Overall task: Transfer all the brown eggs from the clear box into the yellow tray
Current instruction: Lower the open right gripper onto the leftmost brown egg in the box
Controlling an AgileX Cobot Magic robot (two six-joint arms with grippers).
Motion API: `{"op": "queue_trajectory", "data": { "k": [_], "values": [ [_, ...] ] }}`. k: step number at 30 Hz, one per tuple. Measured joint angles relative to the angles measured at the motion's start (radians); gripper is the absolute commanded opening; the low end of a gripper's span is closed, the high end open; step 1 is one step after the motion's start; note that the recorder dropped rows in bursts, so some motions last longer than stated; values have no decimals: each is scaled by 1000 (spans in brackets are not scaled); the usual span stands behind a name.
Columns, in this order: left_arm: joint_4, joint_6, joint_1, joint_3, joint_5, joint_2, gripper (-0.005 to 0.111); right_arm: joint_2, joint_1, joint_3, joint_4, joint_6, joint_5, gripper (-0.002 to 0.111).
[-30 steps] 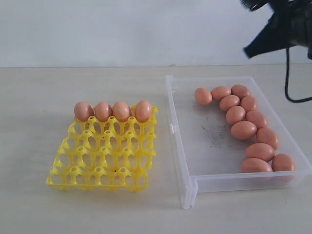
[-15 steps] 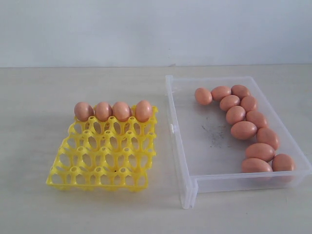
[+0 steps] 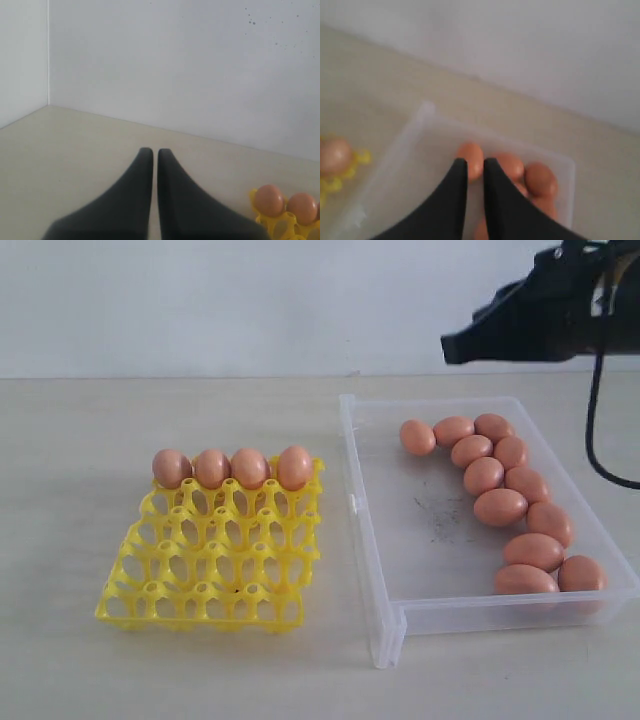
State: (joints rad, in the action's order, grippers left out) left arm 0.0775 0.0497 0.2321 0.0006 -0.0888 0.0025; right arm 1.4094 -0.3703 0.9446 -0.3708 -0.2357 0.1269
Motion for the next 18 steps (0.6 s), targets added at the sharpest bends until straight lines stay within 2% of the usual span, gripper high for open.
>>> {"op": "queue_trajectory", "data": {
  "k": [4, 5, 7, 8, 12, 14, 18],
  "values": [
    [0, 0, 0, 0, 0, 0, 4, 170, 0, 138, 47, 71, 336, 46],
    [0, 0, 0, 0, 0, 0, 4, 213, 0, 184, 68, 108, 428, 48],
    [0, 0, 0, 0, 0, 0, 4, 324, 0, 270, 102, 198, 583, 48],
    [0, 0, 0, 0, 0, 0, 4, 348, 0, 287, 99, 226, 599, 48],
    [0, 0, 0, 0, 0, 0, 4, 423, 0, 360, 46, 258, 474, 48],
    [0, 0, 0, 0, 0, 0, 4, 455, 0, 445, 111, 287, 496, 48],
    [0, 0, 0, 0, 0, 0, 4, 657, 13, 764, 313, 453, 845, 48]
  ]
}}
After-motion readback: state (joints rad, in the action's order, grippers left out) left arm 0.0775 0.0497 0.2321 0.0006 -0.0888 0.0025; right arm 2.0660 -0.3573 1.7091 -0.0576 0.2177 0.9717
